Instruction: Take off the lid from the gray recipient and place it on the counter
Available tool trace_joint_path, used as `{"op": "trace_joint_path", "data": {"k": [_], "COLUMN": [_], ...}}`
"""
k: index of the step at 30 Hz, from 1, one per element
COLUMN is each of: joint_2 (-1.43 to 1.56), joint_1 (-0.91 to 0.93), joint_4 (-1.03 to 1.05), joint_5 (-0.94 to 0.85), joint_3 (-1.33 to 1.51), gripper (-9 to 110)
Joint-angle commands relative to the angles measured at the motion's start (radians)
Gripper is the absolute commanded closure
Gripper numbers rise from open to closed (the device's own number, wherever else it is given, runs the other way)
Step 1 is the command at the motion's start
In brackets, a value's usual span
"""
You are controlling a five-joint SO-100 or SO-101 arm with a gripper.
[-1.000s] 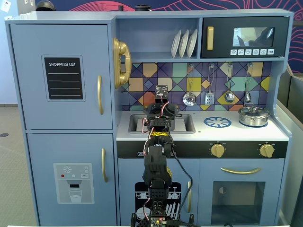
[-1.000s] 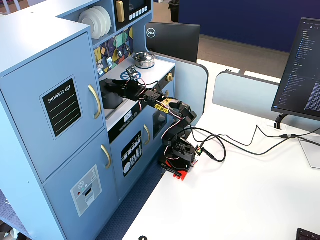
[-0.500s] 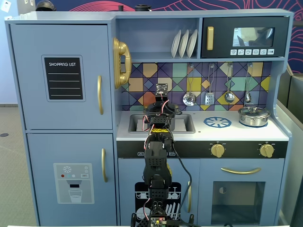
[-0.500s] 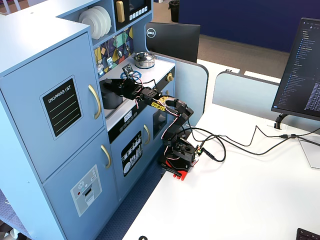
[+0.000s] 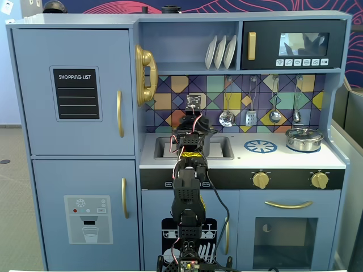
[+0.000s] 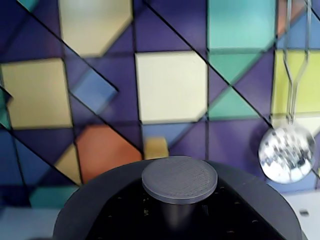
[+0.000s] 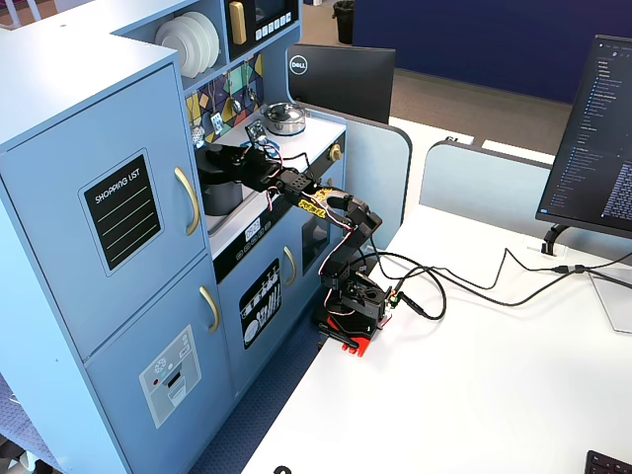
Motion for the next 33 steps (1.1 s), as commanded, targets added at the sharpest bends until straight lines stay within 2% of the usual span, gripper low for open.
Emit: {"op": "trace_joint_path", "data": {"k": [1,12,20,33], "joint_2": [0.081,0.104,0.04,-0.109], "joint_1": [0.014,0.337,0.549,0.584], "joint_4": [-0.009,-0.026,-0.186,-0.319], "joint_5": [-0.014,0.008,0.055,0.048], "joint_3": [-0.086,-0.063,0.13,0.238], "gripper": [102,102,102,102]}}
